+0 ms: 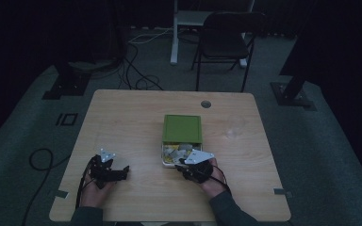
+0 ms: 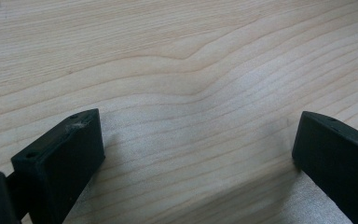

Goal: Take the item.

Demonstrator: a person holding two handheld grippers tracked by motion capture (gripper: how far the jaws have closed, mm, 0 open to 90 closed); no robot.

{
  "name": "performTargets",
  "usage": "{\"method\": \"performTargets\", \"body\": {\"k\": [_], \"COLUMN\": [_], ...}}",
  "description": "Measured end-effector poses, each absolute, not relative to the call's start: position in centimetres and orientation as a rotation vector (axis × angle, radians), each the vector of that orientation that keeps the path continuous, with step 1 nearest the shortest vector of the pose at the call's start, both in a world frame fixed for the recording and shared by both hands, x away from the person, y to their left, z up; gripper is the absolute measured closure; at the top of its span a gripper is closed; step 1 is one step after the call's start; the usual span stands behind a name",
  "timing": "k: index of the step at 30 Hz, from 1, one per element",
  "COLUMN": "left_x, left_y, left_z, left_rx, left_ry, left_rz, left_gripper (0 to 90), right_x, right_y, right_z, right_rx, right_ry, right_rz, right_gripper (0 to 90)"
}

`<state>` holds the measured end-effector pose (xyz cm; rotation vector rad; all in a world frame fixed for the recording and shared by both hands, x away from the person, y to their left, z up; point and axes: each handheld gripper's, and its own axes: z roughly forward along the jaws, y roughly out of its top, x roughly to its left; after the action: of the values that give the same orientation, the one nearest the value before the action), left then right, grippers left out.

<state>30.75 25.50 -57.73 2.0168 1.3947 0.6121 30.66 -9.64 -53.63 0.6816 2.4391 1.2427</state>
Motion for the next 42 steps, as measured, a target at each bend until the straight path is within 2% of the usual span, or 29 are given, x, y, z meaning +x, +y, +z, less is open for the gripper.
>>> {"method": "performTargets", "body": {"k": [10,33,42], "left_x": [30.8,30.8,30.8], "left_y": [25.5,25.5,25.5], "left_z": [-57.7,-57.7,-57.7], "left_rx": [2.017,2.017,2.017], "left_ry": [1.394,1.395,1.395], "left_rz": [0.612,0.612,0.612], "left_gripper": [2.7,2.7,2.7], "right_x": [29.6,30.0,29.6], "right_y": [-9.9,-12.1,-12.7], "right_z": [-53.6,-51.4,-52.0], "right_rx": [0.661,0.736,0.716], "right_ry": [2.461,2.327,2.353], "right_rz": [1.252,1.260,1.236], "right_gripper": [70.0,79.0,72.0]}}
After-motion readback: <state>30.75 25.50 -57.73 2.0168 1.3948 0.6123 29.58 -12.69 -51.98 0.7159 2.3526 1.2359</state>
